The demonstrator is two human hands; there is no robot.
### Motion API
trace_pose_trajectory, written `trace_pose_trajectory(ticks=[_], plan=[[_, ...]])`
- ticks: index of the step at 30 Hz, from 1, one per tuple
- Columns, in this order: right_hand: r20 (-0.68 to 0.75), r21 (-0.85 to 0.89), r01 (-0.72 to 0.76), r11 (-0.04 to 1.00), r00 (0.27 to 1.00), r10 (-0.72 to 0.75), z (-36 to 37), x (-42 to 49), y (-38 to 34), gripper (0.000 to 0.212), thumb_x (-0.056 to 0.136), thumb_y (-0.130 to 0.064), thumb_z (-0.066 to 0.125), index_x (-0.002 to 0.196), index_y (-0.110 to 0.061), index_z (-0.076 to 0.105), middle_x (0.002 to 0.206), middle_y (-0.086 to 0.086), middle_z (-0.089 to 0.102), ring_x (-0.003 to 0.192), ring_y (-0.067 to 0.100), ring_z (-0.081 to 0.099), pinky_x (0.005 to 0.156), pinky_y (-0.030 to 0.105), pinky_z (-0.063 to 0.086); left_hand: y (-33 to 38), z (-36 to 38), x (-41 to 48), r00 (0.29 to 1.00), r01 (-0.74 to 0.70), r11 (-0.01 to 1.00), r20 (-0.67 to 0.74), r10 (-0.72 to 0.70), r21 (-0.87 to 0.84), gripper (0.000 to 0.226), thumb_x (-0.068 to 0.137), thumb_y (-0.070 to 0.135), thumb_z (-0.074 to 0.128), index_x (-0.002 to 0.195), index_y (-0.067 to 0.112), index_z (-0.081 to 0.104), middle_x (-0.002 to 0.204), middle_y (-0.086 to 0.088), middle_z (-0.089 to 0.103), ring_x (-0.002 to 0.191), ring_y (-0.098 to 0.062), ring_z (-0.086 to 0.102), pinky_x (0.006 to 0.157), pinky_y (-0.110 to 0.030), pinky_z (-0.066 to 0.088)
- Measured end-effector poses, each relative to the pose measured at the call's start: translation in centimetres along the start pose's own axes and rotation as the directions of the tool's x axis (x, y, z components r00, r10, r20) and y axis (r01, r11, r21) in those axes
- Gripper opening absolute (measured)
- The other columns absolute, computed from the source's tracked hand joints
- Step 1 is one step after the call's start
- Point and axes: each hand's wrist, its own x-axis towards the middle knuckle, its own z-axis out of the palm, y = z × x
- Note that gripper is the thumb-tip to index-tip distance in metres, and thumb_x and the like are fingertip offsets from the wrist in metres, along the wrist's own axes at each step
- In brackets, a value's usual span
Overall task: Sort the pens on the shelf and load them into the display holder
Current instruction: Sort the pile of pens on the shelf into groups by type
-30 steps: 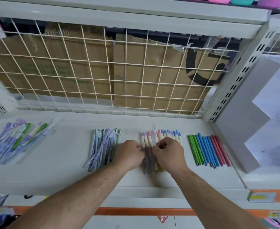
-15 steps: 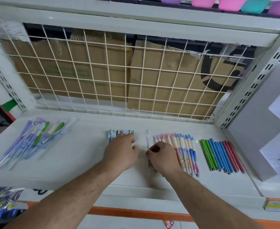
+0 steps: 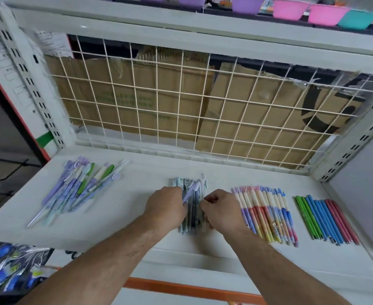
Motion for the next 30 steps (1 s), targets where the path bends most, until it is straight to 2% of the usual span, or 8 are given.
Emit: trace_pose_trajectory(ticks=[3, 6, 10, 15, 18, 21, 26, 30], plan=[[-0.004, 0.018, -0.005, 1.0, 1.0, 0.005, 0.2, -0.1, -0.4, 0.005, 0.083, -0.013, 0.066, 0.078, -0.014, 0.066, 0.06, 0.005, 0.069, 0.045, 0.015, 0.06, 0.046, 0.027, 0.049, -0.9, -0.1, 0.3, 0.998, 0.055, 0.983, -0.031, -0.062, -0.177, 0.025, 0.082, 0.03, 0.058, 0.063, 0.019, 0.046, 0.056, 0.005, 0.05, 0.049, -0.01, 0.048, 0.044, -0.025, 0.026], [0.001, -0.002, -0.002, 1.0, 1.0, 0.002, 0.6, -0.2, -0.6, 0.005, 0.083, -0.013, 0.065, 0.079, -0.015, 0.066, 0.057, 0.003, 0.068, 0.041, 0.011, 0.058, 0.043, 0.024, 0.046, -2.4, -0.4, 0.7, 0.986, 0.141, 0.931, -0.037, -0.163, -0.338, 0.026, 0.08, 0.03, 0.059, 0.061, 0.016, 0.047, 0.056, 0.003, 0.054, 0.052, -0.01, 0.05, 0.044, -0.026, 0.027], [0.0, -0.02, -0.004, 1.0, 1.0, 0.004, 1.6, -0.2, -1.2, 0.006, 0.083, -0.013, 0.064, 0.078, -0.015, 0.066, 0.062, 0.004, 0.069, 0.047, 0.014, 0.062, 0.044, 0.025, 0.05, -4.2, -0.3, 1.1, 0.975, 0.215, 0.937, 0.006, -0.222, -0.277, 0.026, 0.08, 0.03, 0.058, 0.061, 0.016, 0.048, 0.055, 0.002, 0.054, 0.049, -0.008, 0.049, 0.041, -0.023, 0.025], [0.021, -0.068, 0.014, 0.998, 1.0, -0.012, 3.0, -0.5, -2.0, 0.004, 0.081, -0.013, 0.064, 0.078, -0.016, 0.065, 0.068, 0.004, 0.07, 0.061, 0.023, 0.068, 0.056, 0.032, 0.056, -4.8, 0.0, 1.1, 0.984, 0.166, 0.965, 0.096, -0.149, -0.203, 0.032, 0.08, 0.029, 0.061, 0.056, 0.015, 0.045, 0.049, 0.002, 0.05, 0.047, -0.012, 0.049, 0.041, -0.024, 0.026], [0.039, -0.127, 0.039, 0.991, 0.999, -0.035, 4.1, -0.7, -2.6, 0.006, 0.082, -0.014, 0.064, 0.076, -0.016, 0.065, 0.067, 0.003, 0.069, 0.057, 0.018, 0.065, 0.053, 0.024, 0.052, -5.1, -0.3, 1.0, 0.985, 0.16, 0.967, 0.099, -0.142, -0.199, 0.032, 0.078, 0.03, 0.059, 0.056, 0.014, 0.044, 0.049, 0.002, 0.048, 0.048, -0.015, 0.048, 0.041, -0.025, 0.025], [0.052, -0.181, 0.066, 0.981, 0.997, -0.057, 5.2, -0.7, -3.3, 0.01, 0.084, -0.015, 0.064, 0.074, -0.019, 0.064, 0.067, -0.003, 0.067, 0.058, 0.011, 0.063, 0.049, 0.012, 0.045, -5.9, -0.5, 1.0, 0.988, 0.153, 0.969, 0.058, -0.145, -0.193, 0.028, 0.082, 0.034, 0.057, 0.063, 0.017, 0.044, 0.059, 0.003, 0.05, 0.056, -0.017, 0.048, 0.044, -0.027, 0.025], [0.088, -0.234, 0.06, 0.97, 0.995, -0.04, 6.5, -0.5, -4.7, 0.01, 0.082, -0.012, 0.06, 0.079, -0.008, 0.069, 0.066, 0.006, 0.071, 0.067, 0.021, 0.07, 0.064, 0.031, 0.058, -6.7, -0.4, 0.7, 0.991, 0.118, 0.969, 0.089, -0.101, -0.219, 0.01, 0.084, 0.024, 0.057, 0.077, 0.017, 0.06, 0.076, 0.001, 0.065, 0.076, -0.025, 0.061, 0.058, -0.028, 0.043], [0.073, -0.234, 0.078, 0.969, 0.995, -0.062, 6.4, -0.8, -4.9, 0.013, 0.082, -0.009, 0.058, 0.08, -0.004, 0.069, 0.067, 0.01, 0.071, 0.062, 0.025, 0.07, 0.061, 0.037, 0.059, -7.0, -0.7, 0.4, 0.994, 0.085, 0.972, 0.087, -0.068, -0.22, 0.012, 0.083, 0.021, 0.055, 0.088, 0.018, 0.066, 0.088, 0.001, 0.069, 0.084, -0.025, 0.063, 0.072, -0.033, 0.054]])
